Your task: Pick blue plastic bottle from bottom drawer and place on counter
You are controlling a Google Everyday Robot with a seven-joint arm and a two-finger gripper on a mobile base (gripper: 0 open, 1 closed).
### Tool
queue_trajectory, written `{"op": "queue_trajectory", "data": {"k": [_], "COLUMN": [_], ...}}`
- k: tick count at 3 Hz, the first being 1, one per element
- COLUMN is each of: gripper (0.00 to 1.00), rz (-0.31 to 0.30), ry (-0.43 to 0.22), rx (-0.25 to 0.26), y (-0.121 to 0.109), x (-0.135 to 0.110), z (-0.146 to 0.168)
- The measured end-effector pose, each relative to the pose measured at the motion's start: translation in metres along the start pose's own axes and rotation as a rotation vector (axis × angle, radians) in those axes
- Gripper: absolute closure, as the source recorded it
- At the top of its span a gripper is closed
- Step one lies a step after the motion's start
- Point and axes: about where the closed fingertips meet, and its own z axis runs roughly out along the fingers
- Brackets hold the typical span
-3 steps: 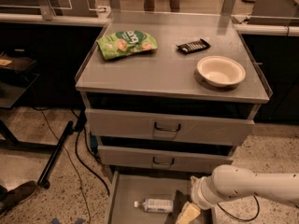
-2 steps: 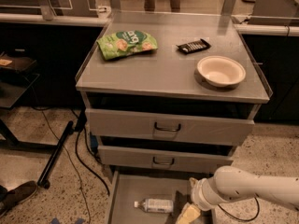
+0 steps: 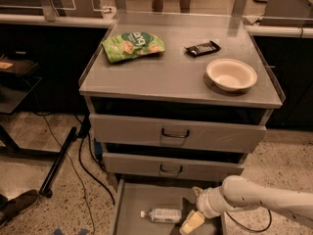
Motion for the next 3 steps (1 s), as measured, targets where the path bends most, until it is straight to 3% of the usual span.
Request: {"op": "queue_trajectory", "data": {"k": [1, 3], "gripper": [0.0, 0.0], "rz": [0.0, 0.072], "ry": [0.0, -0.063], "rx": [0.0, 0.086], "y": [0.0, -0.017], "x": [0.0, 0.038], "z": [0.0, 0.043]}}
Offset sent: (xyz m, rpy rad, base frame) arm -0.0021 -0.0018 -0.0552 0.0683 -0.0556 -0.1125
